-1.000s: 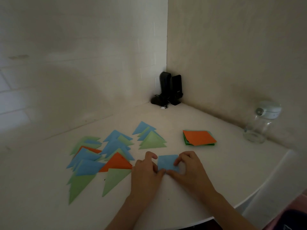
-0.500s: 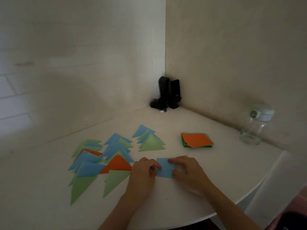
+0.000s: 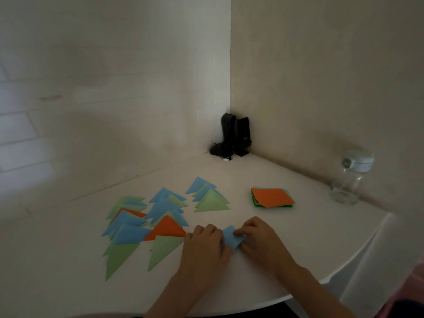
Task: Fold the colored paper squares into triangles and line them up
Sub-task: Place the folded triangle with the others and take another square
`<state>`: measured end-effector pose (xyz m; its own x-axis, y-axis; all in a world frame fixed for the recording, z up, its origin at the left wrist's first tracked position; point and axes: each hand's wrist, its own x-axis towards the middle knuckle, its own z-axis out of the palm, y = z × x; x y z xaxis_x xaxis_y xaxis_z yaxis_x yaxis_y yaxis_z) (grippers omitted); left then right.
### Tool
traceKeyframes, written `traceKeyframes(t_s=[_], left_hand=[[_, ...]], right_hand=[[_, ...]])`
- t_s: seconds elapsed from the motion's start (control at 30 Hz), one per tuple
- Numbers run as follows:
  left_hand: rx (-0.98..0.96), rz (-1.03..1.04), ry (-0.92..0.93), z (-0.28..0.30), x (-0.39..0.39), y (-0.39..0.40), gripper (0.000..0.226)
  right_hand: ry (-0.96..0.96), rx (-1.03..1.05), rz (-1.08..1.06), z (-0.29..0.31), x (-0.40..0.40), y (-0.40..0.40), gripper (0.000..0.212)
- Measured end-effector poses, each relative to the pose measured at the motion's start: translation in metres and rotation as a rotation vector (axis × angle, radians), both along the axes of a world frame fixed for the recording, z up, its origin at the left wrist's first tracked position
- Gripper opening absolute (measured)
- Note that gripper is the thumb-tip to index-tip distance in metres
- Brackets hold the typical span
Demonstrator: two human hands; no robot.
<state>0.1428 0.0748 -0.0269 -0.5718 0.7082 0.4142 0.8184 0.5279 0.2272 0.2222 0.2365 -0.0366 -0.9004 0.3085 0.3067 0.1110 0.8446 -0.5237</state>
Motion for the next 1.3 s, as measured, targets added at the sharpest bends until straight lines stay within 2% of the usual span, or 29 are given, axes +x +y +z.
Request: traceKeyframes(t_s=[0.13, 0.27, 0.37, 0.47, 0.53, 0.63, 0.7, 0.8, 0.87, 1.03, 1.1, 1.17, 1.3], left_hand=[[0.0, 0.001, 0.003, -0.006, 0.006, 0.0, 0.034], [0.029, -0.056, 0.014, -0.005, 0.001, 0.0, 0.02], [0.047, -0.104, -0.01, -0.004, -0.008, -0.003, 0.026], [0.081, -0.128, -0.027, -0.003, -0.014, -0.008, 0.019], [0.135, -0.1, -0.004, -0.006, -0.019, -0.011, 0.013], [0.171, -0.037, 0.003, -0.014, -0.025, -0.013, 0.002], [0.186, 0.007, 0.001, -0.016, -0.027, -0.012, 0.005], [0.244, 0.053, -0.007, -0.016, -0.023, -0.008, 0.011], [0.265, 0.085, -0.002, -0.015, -0.019, -0.003, 0.018], [0.274, 0.159, -0.039, -0.016, -0.014, 0.006, 0.024], [0.302, 0.155, -0.088, -0.018, -0.016, 0.007, 0.024], [0.336, 0.144, -0.164, -0.019, -0.02, 0.006, 0.027], [0.359, 0.128, -0.258, -0.017, -0.024, 0.003, 0.023]], right_hand=[[0.051, 0.083, 0.04, 0.001, 0.003, -0.004, 0.033], [0.128, 0.09, 0.07, 0.003, 0.002, -0.005, 0.022], [0.135, 0.12, 0.057, -0.002, 0.0, -0.004, 0.019], [0.116, 0.16, -0.001, -0.004, -0.002, -0.002, 0.019], [0.126, 0.173, -0.033, -0.005, -0.003, -0.002, 0.023], [0.051, 0.113, -0.057, -0.004, -0.005, 0.0, 0.045], [0.012, 0.057, -0.08, -0.003, -0.005, -0.001, 0.055], [0.008, 0.022, -0.149, -0.003, -0.008, -0.005, 0.056], [0.013, 0.032, -0.198, -0.004, -0.011, -0.009, 0.055], [-0.021, 0.056, -0.265, -0.006, -0.016, -0.014, 0.037], [-0.043, 0.055, -0.278, -0.007, -0.016, -0.014, 0.039], [-0.071, 0.054, -0.279, -0.005, -0.016, -0.015, 0.034], [-0.072, -0.037, -0.255, 0.001, -0.015, -0.014, 0.031]])
